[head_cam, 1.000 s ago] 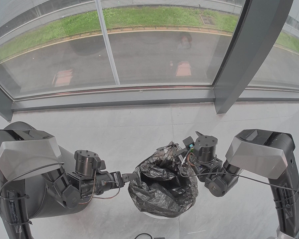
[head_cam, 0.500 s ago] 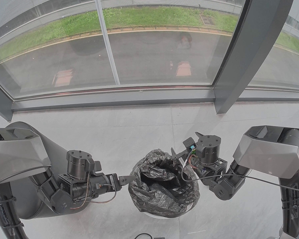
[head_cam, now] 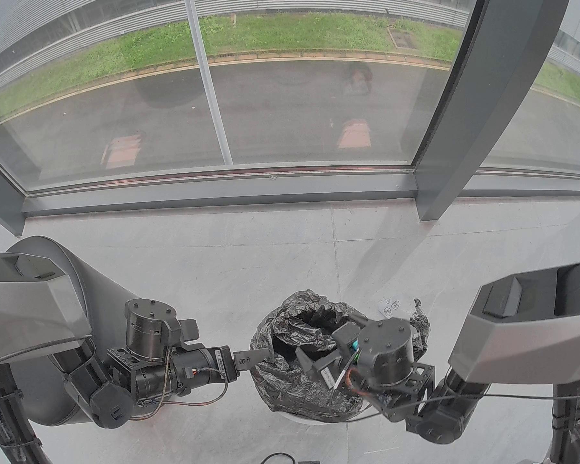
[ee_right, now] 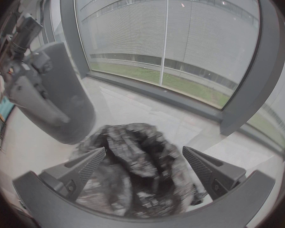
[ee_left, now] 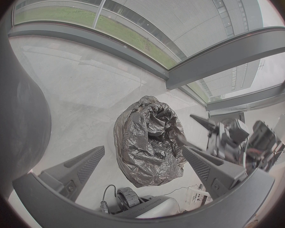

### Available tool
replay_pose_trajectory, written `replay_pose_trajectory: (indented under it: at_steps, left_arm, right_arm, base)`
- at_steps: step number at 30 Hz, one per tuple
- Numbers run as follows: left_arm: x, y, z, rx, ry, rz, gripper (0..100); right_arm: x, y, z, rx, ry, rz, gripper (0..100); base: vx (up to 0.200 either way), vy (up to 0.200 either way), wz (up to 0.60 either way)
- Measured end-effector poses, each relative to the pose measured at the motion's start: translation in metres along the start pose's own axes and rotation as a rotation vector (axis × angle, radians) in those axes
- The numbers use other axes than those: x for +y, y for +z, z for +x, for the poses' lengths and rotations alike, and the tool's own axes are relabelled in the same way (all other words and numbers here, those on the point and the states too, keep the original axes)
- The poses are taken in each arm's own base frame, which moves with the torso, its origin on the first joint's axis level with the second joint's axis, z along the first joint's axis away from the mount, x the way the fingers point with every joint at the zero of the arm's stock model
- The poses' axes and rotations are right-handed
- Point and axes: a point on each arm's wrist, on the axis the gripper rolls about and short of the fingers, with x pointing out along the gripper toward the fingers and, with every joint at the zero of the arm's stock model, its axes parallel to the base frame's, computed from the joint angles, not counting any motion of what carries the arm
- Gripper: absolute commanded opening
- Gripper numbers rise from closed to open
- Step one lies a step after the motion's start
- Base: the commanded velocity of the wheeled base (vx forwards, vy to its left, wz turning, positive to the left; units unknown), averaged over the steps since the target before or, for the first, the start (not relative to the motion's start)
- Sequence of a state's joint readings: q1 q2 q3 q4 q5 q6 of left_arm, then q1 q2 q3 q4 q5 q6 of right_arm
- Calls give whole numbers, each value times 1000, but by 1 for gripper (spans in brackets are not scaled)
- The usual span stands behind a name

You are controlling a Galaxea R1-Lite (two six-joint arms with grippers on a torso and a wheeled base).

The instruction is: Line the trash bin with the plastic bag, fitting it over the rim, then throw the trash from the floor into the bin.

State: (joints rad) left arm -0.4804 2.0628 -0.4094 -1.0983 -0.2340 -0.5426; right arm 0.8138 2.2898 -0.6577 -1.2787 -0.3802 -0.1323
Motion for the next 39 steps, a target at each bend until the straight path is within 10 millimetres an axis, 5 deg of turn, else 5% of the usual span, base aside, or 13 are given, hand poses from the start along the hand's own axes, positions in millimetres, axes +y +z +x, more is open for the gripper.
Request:
replay_pose_trajectory:
  at_steps: [8,16,39]
  left_arm:
    - [4,-1,-3,-22,-3,-2,100]
    - [9,-4,2,-36,-1,-2,100]
    - [20,-12,14,-22,12,-9,100]
  right_arm:
    - [41,-16,-38,80,206,120,100]
    - [58,-29,-62,148,352,118,100]
    - [67,-55,-22,194,346,116,100]
  base:
    - [0,0,0]
    - [0,0,0]
    - [0,0,0]
